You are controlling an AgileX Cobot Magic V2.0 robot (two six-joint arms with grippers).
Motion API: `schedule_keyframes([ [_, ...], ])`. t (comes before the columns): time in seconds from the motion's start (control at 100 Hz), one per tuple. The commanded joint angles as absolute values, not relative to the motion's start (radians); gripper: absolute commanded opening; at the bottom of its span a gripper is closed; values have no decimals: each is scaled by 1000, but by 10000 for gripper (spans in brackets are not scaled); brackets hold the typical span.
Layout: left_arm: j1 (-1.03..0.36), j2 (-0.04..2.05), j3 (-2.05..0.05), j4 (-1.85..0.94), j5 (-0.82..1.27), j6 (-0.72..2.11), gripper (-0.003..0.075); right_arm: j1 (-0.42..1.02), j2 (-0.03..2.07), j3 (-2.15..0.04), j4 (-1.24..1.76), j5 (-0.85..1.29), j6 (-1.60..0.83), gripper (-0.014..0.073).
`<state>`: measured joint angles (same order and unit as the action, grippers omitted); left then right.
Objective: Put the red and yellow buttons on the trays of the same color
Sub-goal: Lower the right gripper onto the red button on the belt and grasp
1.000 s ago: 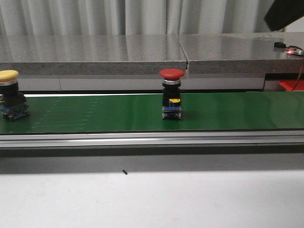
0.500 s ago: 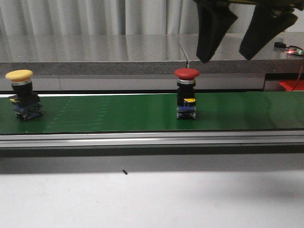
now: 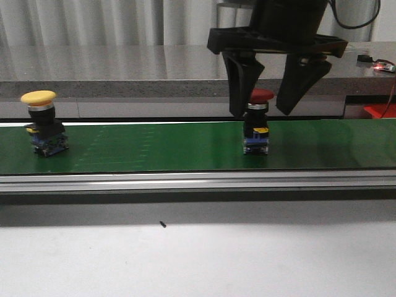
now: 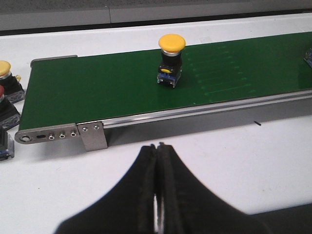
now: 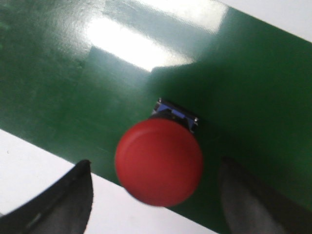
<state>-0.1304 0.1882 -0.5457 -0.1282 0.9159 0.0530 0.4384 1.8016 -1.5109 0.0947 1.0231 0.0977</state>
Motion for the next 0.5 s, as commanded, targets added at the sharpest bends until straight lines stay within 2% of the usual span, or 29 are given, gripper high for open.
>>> schedule_keyframes([
  [0.0,-136,198,-568,-144,852,51,-20,440,1766,-1545,102,975,85,450],
  [0.2,-136,198,-568,-144,852,51,-20,440,1768,-1545,100,945,85,308],
  [0.49,-136,198,-568,-144,852,51,-20,387,1701,-1545,40,978,85,301],
])
